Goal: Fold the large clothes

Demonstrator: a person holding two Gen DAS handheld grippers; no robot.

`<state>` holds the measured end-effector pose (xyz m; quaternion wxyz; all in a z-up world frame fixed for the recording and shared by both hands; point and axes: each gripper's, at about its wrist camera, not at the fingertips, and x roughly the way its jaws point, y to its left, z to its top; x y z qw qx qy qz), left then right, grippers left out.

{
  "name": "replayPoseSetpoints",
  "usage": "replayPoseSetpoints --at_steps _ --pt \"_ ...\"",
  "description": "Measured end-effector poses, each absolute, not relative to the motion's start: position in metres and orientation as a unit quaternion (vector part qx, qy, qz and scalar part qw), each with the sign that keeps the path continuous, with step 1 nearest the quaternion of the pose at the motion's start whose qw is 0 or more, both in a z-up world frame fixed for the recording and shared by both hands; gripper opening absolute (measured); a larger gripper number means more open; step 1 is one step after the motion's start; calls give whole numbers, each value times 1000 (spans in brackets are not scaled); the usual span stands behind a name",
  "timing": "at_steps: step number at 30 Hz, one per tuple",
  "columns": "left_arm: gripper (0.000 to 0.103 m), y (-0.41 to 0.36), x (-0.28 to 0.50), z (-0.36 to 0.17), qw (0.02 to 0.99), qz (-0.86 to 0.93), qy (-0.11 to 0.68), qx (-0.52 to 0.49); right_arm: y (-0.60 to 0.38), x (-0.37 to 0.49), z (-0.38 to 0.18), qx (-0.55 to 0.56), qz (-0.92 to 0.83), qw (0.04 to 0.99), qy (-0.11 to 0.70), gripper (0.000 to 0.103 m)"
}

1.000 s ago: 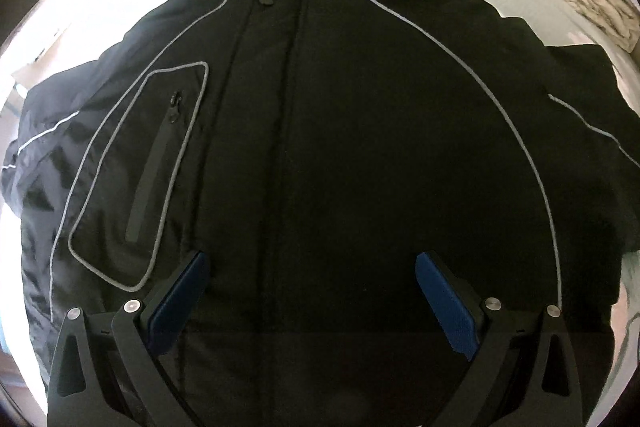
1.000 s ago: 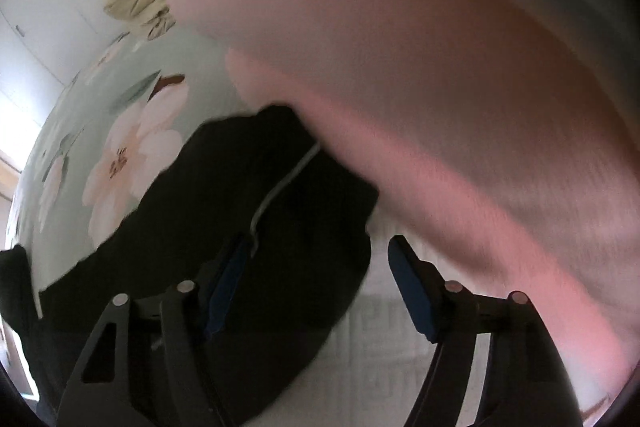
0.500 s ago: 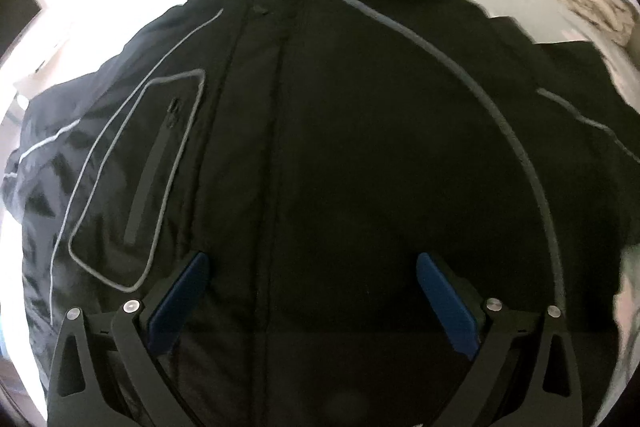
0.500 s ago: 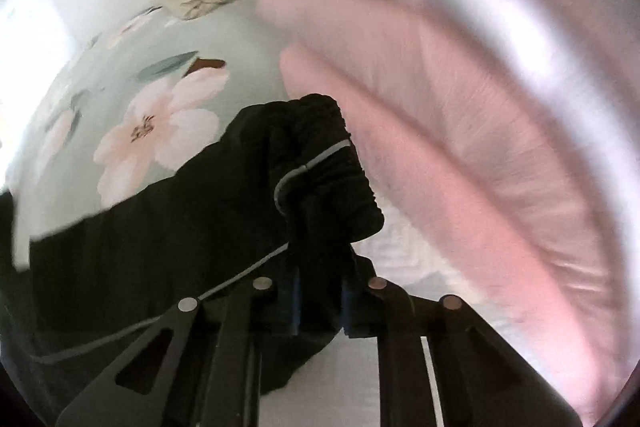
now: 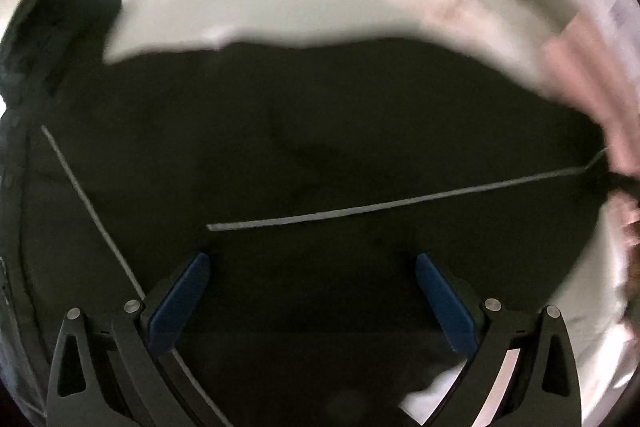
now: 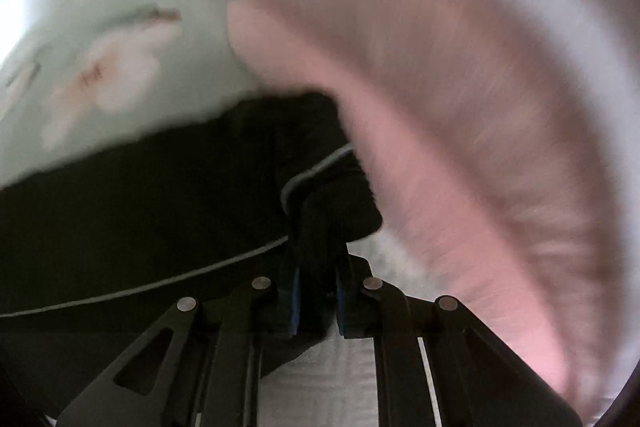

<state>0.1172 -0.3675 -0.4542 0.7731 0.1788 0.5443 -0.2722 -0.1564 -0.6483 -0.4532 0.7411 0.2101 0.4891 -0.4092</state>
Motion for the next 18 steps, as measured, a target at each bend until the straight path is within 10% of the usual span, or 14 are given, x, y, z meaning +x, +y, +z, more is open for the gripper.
replayPoseSetpoints --at_steps 18 --pt "96 -183 85 -361 839 -235 472 137 -500 -143 -279 125 -311 853 399 13"
